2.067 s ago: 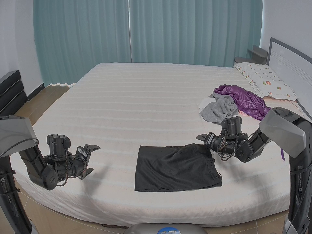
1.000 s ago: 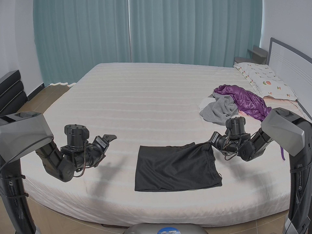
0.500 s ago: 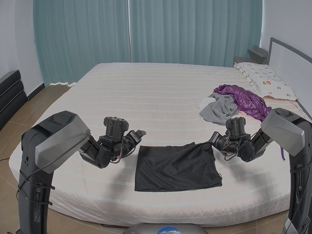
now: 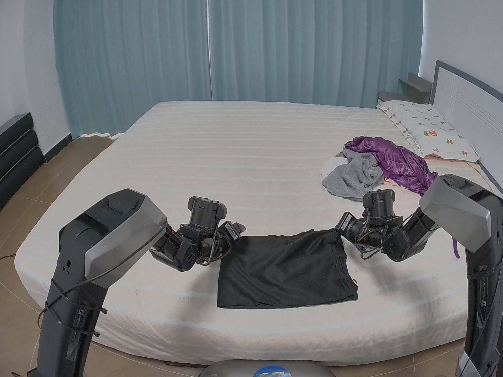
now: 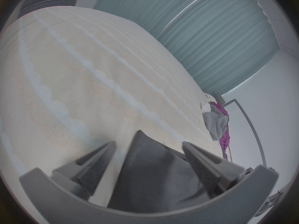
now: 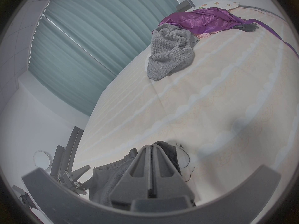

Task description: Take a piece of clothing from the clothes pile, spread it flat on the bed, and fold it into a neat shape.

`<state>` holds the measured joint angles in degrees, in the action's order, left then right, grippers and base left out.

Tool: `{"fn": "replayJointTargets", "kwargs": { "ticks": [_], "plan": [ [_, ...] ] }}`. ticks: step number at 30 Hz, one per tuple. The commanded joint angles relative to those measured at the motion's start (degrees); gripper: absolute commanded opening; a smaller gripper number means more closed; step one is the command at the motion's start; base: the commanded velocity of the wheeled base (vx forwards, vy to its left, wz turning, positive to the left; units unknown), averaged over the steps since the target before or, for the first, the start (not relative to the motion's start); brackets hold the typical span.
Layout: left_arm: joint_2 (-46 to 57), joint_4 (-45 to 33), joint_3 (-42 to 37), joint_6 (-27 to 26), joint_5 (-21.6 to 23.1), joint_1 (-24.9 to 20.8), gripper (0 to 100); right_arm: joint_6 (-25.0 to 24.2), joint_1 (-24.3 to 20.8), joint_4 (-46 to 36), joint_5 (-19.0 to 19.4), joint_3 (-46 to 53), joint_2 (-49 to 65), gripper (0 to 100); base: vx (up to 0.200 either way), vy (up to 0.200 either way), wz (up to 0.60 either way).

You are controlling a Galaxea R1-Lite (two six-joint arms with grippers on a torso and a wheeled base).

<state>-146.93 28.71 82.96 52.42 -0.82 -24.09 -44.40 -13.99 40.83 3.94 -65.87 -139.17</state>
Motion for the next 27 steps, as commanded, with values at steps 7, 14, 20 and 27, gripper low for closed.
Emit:
{"fn": "replayJointTargets", "kwargs": {
  "ticks": [7, 14, 20, 27],
  "plan": [
    [-1.6, -1.81, 3.44, 0.58, -3.05, -0.08, 0, -0.07, 0.2, 0.04, 0.02, -0.14, -0.84, 0, 0.0, 0.0, 0.0],
    [-0.9, -1.64, 3.0, 3.92, -5.07, 0.71, 0, 0.01, 1.07, 0.04, -0.16, -1.11, -2.07, 0, 0.0, 0.0, 0.0],
    [-0.72, -1.64, 2.74, 3.92, -5.16, 1.41, 0, 0.19, 1.6, 0.92, -0.33, -1.9, -3.13, 0, 0.0, 0.0, 0.0],
    [-0.81, -1.64, 2.38, 4.09, -5.16, 1.41, 0, 0.01, 1.69, 1.27, -0.6, -2.69, -3.57, 0, 0.0, 0.0, 0.0]
  ]
}}
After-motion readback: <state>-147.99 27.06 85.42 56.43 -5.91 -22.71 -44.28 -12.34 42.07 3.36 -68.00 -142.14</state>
